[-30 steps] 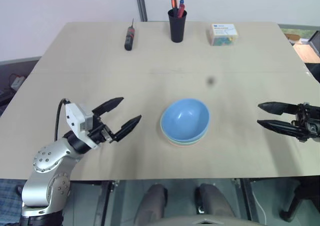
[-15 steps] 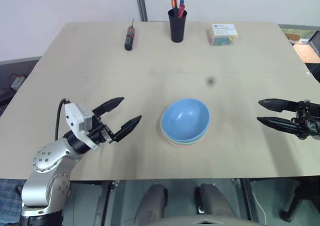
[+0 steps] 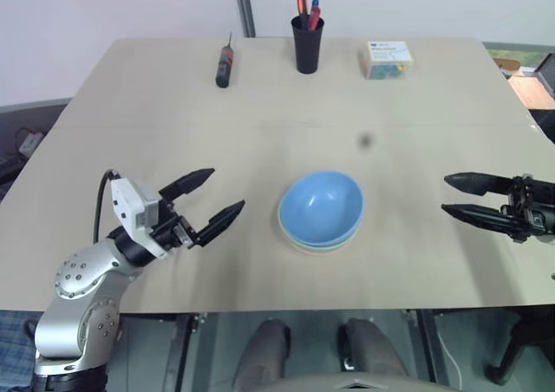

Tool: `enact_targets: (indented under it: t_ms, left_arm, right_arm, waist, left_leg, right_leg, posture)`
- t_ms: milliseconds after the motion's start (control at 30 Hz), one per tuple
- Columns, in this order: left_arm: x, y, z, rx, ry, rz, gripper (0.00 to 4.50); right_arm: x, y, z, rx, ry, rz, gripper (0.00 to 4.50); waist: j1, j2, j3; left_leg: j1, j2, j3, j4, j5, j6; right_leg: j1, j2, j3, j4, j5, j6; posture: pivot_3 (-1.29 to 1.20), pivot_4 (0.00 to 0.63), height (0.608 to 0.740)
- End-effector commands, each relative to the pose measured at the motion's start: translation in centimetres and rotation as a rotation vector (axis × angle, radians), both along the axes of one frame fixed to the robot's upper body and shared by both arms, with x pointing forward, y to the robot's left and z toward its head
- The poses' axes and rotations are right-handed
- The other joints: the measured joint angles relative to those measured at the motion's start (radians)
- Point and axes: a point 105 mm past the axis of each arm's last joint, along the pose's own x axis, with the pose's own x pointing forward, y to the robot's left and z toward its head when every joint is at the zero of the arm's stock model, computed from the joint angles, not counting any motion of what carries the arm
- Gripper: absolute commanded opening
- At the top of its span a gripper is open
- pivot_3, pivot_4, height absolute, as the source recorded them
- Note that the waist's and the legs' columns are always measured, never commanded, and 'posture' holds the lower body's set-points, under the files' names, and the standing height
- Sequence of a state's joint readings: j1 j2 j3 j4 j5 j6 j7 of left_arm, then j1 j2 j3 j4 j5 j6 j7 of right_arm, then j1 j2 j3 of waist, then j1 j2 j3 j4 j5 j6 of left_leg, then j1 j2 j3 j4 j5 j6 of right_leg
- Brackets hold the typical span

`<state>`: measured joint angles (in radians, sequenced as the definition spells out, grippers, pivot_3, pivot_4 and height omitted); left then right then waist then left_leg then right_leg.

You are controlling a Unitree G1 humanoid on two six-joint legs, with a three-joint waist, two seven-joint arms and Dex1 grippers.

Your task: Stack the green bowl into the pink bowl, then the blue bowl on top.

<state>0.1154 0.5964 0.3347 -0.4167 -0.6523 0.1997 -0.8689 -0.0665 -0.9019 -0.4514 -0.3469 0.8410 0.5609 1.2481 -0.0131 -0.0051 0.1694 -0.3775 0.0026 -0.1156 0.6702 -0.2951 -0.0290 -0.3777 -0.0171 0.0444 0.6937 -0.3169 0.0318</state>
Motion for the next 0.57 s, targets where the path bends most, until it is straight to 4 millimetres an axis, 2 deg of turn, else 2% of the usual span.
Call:
enact_targets:
  t_ms: [33, 567]
  left_arm:
    - [-0.28, 0.15, 0.53, 0.027, -0.033, -0.009, 4.5]
    - [-0.4, -0.41, 0.26, 0.031, -0.04, -0.045, 4.5]
  right_arm:
    - [-0.34, 0.07, 0.74, -0.002, -0.043, 0.011, 2.48]
    - [-0.37, -0.18, 0.55, -0.011, -0.037, 0.004, 2.48]
  waist:
    - [0.0, 0.0, 0.0]
    - [0.0, 0.0, 0.0]
  left_leg:
    - [0.0, 0.0, 0.0, 0.0, 0.0, 0.0]
    - [0.0, 0.0, 0.0, 0.0, 0.0, 0.0]
  right_leg:
    - [0.0, 0.0, 0.0, 0.0, 0.0, 0.0]
    - [0.0, 0.0, 0.0, 0.0, 0.0, 0.0]
  posture:
    - [0.0, 0.15, 0.74]
    - [0.0, 0.15, 0.74]
